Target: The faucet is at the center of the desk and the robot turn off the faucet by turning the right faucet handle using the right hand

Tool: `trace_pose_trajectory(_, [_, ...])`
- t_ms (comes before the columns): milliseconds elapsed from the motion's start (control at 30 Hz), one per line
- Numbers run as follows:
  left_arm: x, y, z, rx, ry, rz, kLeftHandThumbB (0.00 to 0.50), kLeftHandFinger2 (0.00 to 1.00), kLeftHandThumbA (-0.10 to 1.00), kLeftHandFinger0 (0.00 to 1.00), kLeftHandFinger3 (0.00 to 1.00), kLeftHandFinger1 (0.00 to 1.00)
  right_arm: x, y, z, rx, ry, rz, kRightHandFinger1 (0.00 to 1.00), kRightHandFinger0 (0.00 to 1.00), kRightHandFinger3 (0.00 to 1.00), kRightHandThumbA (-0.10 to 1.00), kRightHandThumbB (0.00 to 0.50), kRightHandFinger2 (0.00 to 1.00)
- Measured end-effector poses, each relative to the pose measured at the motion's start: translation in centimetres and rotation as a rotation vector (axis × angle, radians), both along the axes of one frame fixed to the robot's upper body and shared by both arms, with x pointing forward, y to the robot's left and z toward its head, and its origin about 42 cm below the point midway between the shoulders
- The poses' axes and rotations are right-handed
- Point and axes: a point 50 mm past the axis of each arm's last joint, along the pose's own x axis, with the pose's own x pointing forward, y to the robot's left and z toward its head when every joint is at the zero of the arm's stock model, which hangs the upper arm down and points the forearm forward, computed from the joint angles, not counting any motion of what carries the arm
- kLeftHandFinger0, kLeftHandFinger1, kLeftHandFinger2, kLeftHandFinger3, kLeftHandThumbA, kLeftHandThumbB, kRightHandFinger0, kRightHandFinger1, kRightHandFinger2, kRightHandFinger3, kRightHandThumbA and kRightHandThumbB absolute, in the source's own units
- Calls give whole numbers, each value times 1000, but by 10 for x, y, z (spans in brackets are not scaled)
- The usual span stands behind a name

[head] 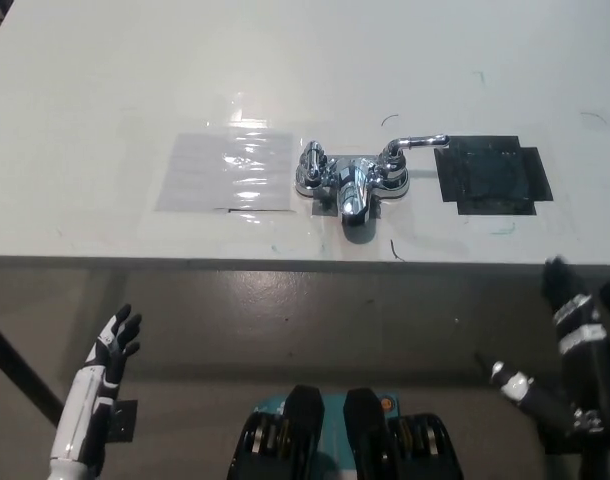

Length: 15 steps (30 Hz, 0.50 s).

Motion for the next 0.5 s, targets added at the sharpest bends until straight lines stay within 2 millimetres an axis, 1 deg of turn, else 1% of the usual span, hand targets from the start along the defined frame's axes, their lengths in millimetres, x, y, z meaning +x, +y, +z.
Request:
trace_pose_trajectory(67, [-1,-2,-1,3,5,-8,129,1000,1000,1000,1000,1000,10,-8,19,-29,-54,12,1000,1000,1000,1000,187,1000])
trace_pose_trajectory(133, [-2,-4,-2,4,8,-15,140,1000,1000,1000,1000,1000,23,-18,38,-61,-92,31,1000,1000,1000,1000,182,1000])
trace_pose_trajectory(167, [-2,-4,-2,5,8,-17,161,1000,1000,1000,1000,1000,30,-22,47,-73,-106,38,1000,1000,1000,1000,204,1000])
trace_pose_trajectory(200, [-2,-5,-2,6,8,-20,181,1000,1000,1000,1000,1000,40,-27,58,-84,-114,47,1000,1000,1000,1000,203,1000])
trace_pose_trajectory(233, [-2,-5,-2,6,8,-21,185,1000,1000,1000,1000,1000,48,-30,66,-87,-120,58,1000,1000,1000,1000,207,1000])
trace_pose_trajectory(267, [-2,-6,-2,5,8,-22,175,1000,1000,1000,1000,1000,55,-32,75,-89,-129,67,1000,1000,1000,1000,225,1000])
trace_pose_trajectory(300, [-2,-6,-2,5,8,-23,173,1000,1000,1000,1000,1000,62,-33,80,-86,-130,76,1000,1000,1000,1000,234,1000])
trace_pose_trajectory(367, [-1,-8,-2,3,6,-26,163,1000,1000,1000,1000,1000,82,-35,94,-74,-123,108,1000,1000,1000,1000,235,1000])
trace_pose_trajectory(467, [-1,-9,-2,2,7,-29,153,1000,1000,1000,1000,1000,108,-33,103,-56,-92,148,1000,1000,1000,1000,210,1000])
trace_pose_trajectory(500, [-1,-10,-2,3,7,-30,161,1000,1000,1000,1000,1000,117,-31,104,-51,-82,159,1000,1000,1000,1000,222,1000])
